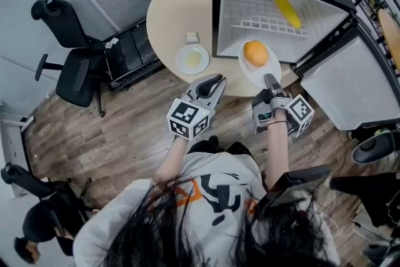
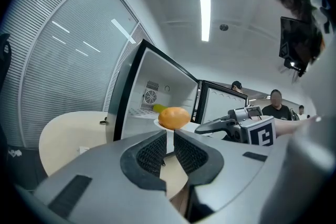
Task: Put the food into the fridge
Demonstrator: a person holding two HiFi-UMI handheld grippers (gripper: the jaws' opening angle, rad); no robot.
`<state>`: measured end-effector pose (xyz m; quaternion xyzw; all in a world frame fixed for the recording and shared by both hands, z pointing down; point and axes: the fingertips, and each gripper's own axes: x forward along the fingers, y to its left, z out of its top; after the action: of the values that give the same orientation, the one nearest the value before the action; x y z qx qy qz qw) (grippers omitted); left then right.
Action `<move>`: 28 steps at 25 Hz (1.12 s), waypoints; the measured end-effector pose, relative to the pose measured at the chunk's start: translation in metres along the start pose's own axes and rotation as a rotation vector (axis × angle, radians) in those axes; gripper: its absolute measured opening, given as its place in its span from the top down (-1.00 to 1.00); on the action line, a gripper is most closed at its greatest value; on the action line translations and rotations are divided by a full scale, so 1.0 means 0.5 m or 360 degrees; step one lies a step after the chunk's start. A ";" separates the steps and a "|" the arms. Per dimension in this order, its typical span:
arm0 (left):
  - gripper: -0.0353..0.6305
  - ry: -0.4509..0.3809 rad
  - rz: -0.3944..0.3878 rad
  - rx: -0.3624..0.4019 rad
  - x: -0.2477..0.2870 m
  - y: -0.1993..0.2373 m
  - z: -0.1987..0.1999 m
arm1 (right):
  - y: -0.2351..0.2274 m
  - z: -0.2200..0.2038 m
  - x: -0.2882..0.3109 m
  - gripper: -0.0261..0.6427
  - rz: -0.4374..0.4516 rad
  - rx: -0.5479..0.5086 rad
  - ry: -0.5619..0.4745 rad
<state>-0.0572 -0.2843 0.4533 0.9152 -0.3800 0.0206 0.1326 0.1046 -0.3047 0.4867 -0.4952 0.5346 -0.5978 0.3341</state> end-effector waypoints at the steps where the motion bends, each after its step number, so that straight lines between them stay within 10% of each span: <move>1: 0.75 0.0005 0.0003 -0.0005 0.003 0.003 -0.003 | 0.001 0.007 0.008 0.80 -0.0003 0.0004 -0.0005; 28: 0.75 -0.0021 0.0201 -0.0020 0.102 0.069 0.038 | 0.069 0.093 0.284 0.80 -0.0026 -0.0072 0.0190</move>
<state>-0.0463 -0.3475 0.4497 0.8887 -0.4380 0.0205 0.1344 0.1034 -0.4580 0.4840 -0.4705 0.5630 -0.6166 0.2855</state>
